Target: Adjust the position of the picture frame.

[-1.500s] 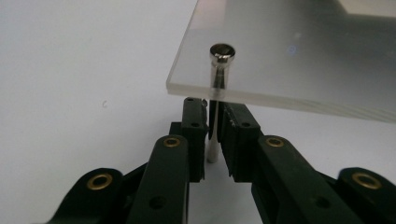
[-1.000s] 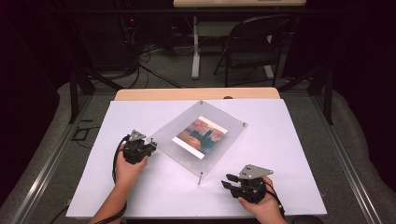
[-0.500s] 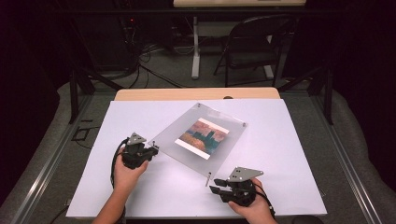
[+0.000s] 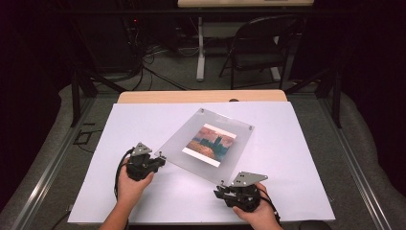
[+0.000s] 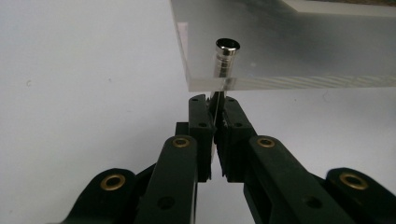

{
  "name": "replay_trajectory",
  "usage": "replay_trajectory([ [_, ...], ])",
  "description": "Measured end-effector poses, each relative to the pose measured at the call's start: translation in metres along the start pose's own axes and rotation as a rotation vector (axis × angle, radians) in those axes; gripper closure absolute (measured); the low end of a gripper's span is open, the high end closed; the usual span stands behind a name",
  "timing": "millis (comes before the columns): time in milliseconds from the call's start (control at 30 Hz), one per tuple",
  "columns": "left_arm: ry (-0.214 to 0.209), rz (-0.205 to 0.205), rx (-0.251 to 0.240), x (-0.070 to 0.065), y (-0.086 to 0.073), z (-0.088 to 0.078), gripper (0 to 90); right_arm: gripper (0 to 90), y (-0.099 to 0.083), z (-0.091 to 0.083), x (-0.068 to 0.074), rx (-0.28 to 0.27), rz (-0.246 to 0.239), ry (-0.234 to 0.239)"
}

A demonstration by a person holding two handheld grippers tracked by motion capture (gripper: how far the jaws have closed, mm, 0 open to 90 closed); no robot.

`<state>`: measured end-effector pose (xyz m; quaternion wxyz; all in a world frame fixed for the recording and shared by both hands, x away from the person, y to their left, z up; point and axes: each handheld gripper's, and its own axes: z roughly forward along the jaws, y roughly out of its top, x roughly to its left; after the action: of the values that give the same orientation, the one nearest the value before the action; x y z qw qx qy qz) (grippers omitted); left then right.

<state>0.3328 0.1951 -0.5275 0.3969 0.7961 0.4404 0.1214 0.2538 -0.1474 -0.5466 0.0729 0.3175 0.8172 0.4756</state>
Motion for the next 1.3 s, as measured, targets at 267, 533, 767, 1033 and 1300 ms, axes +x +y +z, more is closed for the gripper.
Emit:
replay_trajectory([
  [267, -0.007, 0.008, -0.003, -0.001, 0.000, -0.001, 85.2, 85.2, 0.000, -0.002, -0.005, -0.001, 0.024, 0.007],
  [533, -0.018, 0.031, -0.020, -0.007, 0.000, -0.008, 85.2, 85.6, 0.000, -0.008, -0.008, -0.002, 0.041, 0.015],
  [767, -0.056, 0.049, -0.031, -0.020, -0.003, -0.014, 85.3, 85.7, 0.000, -0.017, -0.026, -0.012, 0.096, -0.052],
  [1033, -0.095, 0.053, -0.028, -0.034, -0.006, -0.013, 85.4, 85.7, 0.001, -0.024, -0.052, -0.031, 0.144, -0.135],
  [1300, -0.098, 0.038, -0.035, -0.038, -0.001, -0.001, 85.3, 85.7, 0.007, -0.019, -0.073, -0.039, 0.162, -0.179],
])
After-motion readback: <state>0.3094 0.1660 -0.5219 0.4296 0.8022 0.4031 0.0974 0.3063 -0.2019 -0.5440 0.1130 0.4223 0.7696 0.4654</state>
